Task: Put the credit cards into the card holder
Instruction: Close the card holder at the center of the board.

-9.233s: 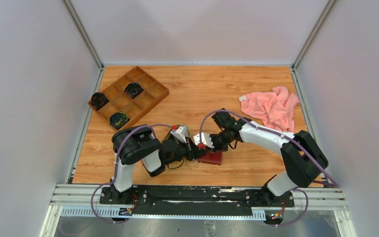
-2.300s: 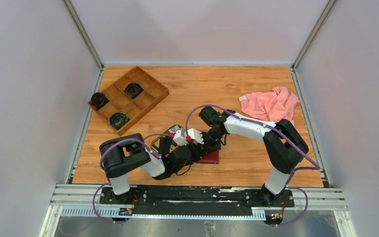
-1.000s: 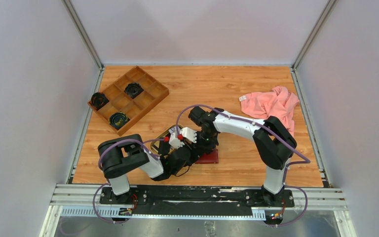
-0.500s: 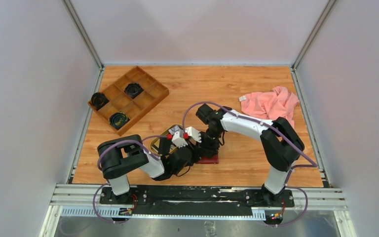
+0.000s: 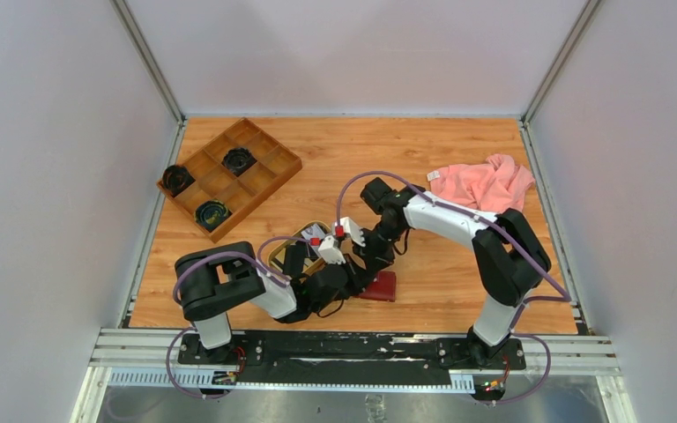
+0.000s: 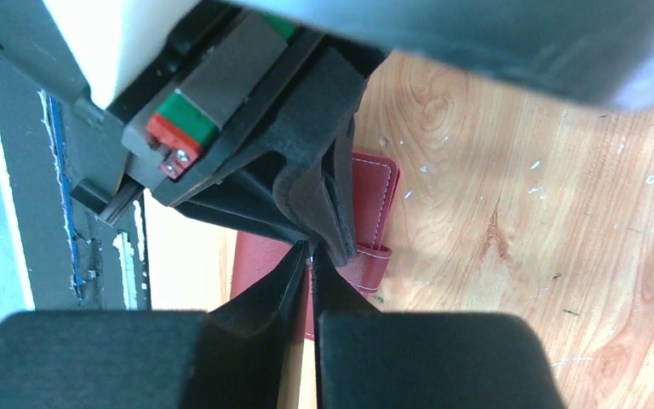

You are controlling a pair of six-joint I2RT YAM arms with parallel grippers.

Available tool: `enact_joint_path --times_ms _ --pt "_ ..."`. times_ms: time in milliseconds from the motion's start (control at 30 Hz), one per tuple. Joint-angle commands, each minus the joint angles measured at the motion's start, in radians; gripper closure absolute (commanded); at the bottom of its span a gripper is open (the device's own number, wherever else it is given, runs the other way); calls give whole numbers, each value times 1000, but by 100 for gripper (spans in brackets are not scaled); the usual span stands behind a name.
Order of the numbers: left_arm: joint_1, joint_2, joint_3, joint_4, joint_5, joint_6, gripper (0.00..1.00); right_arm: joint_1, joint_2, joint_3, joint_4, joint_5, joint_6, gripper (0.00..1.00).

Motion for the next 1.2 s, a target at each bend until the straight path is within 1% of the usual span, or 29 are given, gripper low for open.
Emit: enact_joint_path --times_ms 0,67,100,200,267,400,500,900,1167 --pt "-31 41 -36 -246 78 75 100 -24 -34 -45 -23 -17 -137 92" --pt "-31 37 -35 -246 76 80 100 -22 -49 -79 -12 -33 -180 91" --pt "-31 37 -35 -246 77 81 100 -20 -55 -95 5 -16 -185 91" --pt "-30 39 -35 -245 80 82 100 -18 -68 -131 63 39 -181 91" --pt "-31 39 -35 -246 80 81 100 -17 -78 -143 89 48 -170 92" --pt "-30 42 -33 -246 79 81 100 -21 -110 -160 67 68 -236 92" --pt "-30 45 -32 -245 81 81 100 -22 -131 -170 71 47 -239 92" --pt "-31 38 -39 -244 77 75 100 64 -31 -181 93 107 -205 97" --pt "-30 29 -44 -242 78 79 100 151 48 -180 121 202 -142 100"
